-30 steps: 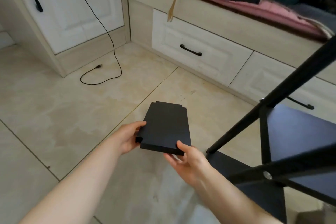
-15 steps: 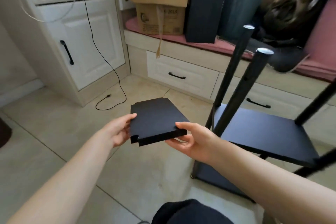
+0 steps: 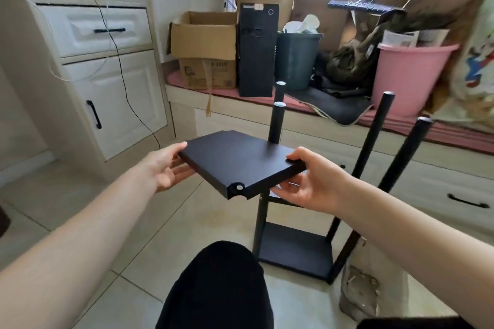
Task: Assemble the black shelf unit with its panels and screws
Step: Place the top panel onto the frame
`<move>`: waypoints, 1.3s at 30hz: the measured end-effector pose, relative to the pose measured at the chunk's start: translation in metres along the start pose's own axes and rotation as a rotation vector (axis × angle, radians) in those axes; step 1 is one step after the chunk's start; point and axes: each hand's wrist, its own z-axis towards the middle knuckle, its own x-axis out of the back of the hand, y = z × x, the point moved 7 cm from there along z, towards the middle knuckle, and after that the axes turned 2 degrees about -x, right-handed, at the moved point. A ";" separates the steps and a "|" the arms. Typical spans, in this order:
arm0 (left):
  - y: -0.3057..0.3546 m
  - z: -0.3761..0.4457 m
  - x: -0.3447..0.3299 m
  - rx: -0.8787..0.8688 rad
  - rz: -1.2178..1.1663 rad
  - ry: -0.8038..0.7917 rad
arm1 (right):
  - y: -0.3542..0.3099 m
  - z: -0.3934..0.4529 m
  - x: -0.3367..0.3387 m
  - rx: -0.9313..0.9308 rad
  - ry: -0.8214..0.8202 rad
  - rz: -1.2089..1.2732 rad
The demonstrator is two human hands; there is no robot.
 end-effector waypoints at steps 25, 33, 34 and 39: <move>0.085 -0.071 -0.098 -0.293 0.108 -0.218 | -0.144 -0.112 0.070 0.331 -0.002 0.026; 0.092 -0.066 -0.147 -0.243 0.157 -0.215 | -0.175 -0.124 0.086 0.436 0.153 0.007; 0.095 -0.065 -0.154 -0.245 0.170 -0.221 | -0.181 -0.126 0.088 0.443 0.190 -0.041; 0.107 -0.059 -0.184 -0.300 0.288 -0.253 | -0.220 -0.132 0.104 0.593 0.489 -0.337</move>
